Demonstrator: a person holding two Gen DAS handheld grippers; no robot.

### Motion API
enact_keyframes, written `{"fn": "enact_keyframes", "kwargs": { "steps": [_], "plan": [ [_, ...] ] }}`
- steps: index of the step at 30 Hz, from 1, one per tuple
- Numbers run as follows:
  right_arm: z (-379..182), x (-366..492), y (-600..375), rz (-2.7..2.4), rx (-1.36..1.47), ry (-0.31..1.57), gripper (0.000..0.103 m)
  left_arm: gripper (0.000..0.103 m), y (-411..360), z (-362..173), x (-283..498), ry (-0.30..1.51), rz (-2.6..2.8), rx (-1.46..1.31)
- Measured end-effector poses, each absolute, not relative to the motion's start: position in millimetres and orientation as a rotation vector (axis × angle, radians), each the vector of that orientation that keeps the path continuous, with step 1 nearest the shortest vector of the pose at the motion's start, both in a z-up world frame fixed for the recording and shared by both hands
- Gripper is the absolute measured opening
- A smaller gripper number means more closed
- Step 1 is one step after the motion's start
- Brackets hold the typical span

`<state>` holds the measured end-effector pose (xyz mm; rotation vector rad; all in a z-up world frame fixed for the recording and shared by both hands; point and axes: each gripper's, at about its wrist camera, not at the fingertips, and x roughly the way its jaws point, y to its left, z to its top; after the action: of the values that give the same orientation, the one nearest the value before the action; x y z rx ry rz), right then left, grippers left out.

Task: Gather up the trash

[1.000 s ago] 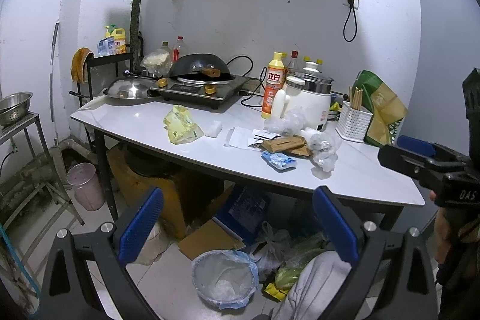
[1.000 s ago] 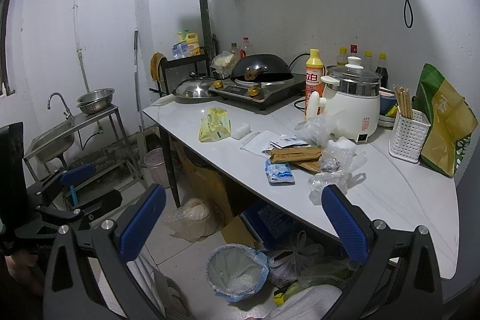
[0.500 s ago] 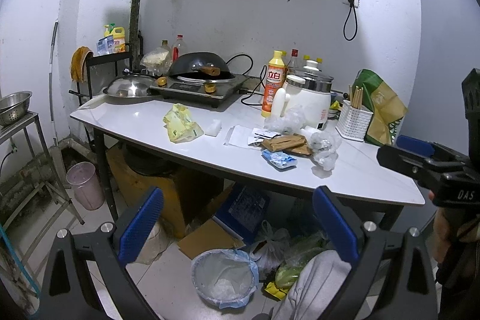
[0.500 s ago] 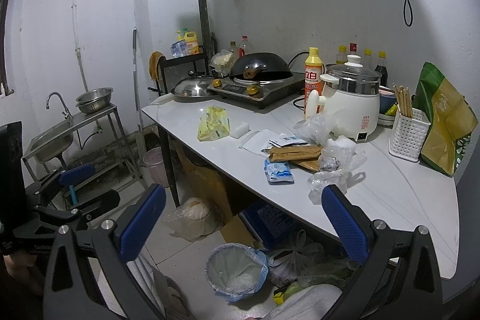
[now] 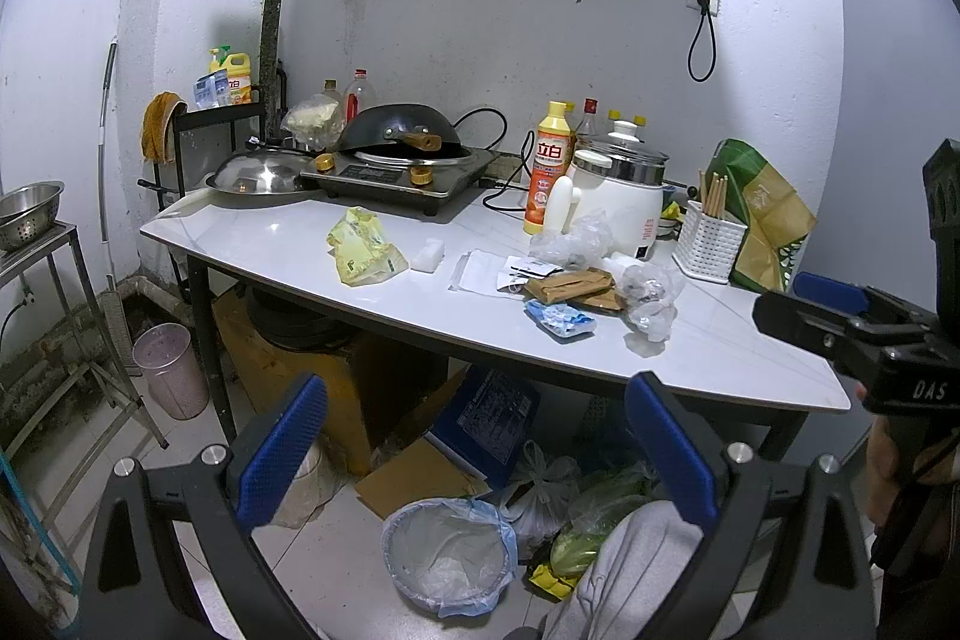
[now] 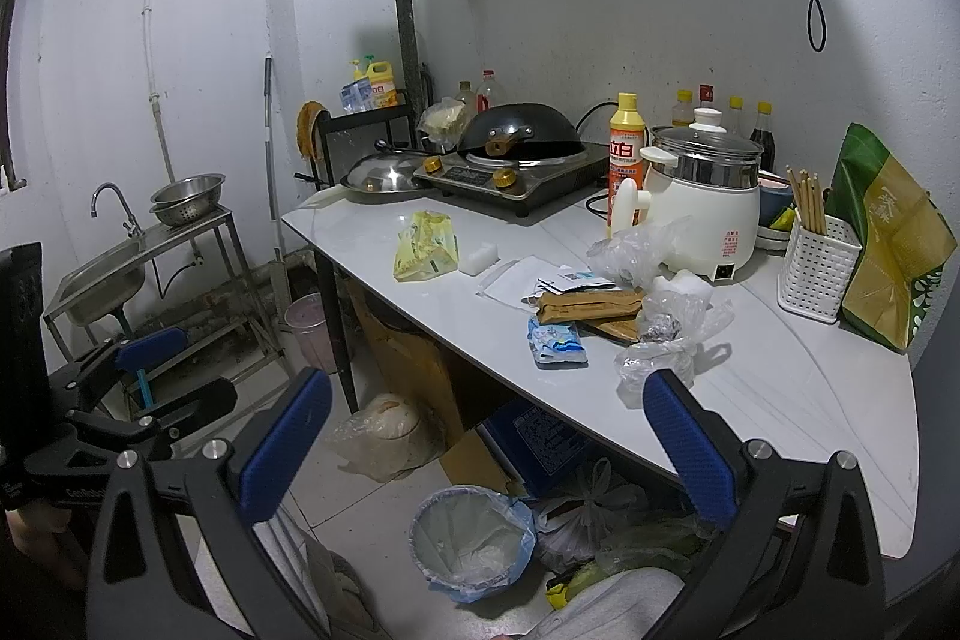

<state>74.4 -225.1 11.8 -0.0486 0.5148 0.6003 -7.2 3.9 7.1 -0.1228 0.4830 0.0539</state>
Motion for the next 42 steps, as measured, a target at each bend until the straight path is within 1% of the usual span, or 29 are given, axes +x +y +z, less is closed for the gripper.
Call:
{"fn": "enact_keyframes", "kwargs": {
  "steps": [7,13,28,42],
  "plan": [
    [11,74,-226,0.599,-0.050,0.516,0.103,0.100,5,6,-7,0.486,0.051,-0.124],
    [0,91,-234,0.563,-0.040,0.528,0.103,0.100,10,0,6,0.512,0.041,-0.134],
    [-25,173,-270,0.428,0.027,0.585,0.103,0.100,17,-10,78,0.585,-0.001,-0.145],
    [-71,254,-289,0.374,0.064,0.678,0.103,0.100,8,-29,158,0.639,-0.029,-0.104]
  ]
}}
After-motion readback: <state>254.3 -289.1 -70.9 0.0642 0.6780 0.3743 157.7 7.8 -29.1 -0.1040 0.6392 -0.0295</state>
